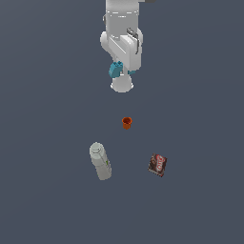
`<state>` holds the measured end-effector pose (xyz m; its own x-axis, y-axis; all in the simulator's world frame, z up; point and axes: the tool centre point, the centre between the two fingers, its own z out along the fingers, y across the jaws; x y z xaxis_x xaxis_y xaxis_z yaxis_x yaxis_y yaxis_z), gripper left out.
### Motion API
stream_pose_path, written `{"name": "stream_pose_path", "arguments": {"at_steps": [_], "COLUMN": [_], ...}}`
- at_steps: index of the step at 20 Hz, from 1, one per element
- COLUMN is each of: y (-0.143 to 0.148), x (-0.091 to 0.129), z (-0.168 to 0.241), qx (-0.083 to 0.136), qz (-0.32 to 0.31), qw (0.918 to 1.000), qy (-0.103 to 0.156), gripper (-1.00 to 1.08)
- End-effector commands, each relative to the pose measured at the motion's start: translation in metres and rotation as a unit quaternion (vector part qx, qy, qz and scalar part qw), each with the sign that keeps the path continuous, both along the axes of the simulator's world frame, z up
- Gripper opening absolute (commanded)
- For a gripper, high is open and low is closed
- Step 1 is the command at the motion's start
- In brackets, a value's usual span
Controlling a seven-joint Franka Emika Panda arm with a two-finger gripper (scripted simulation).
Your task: Pick up a designated object from a clutter of objects.
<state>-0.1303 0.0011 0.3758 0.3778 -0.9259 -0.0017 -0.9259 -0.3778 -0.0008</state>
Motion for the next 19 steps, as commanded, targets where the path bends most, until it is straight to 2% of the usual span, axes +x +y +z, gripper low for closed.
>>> {"name": "stream_pose_path", "arguments": {"at_steps": [1, 10, 19], "y": [-0.007, -0.021, -0.022], "x": [-0.005, -0.012, -0.011], "z": [0.017, 0.052, 0.053], "qx": [0.0, -0.001, -0.001], "qz": [0.0, 0.0, 0.001], "qw": [1.0, 1.0, 1.0], "qy": [0.0, 0.0, 0.0], "gripper": [-1.0, -1.0, -1.0]}}
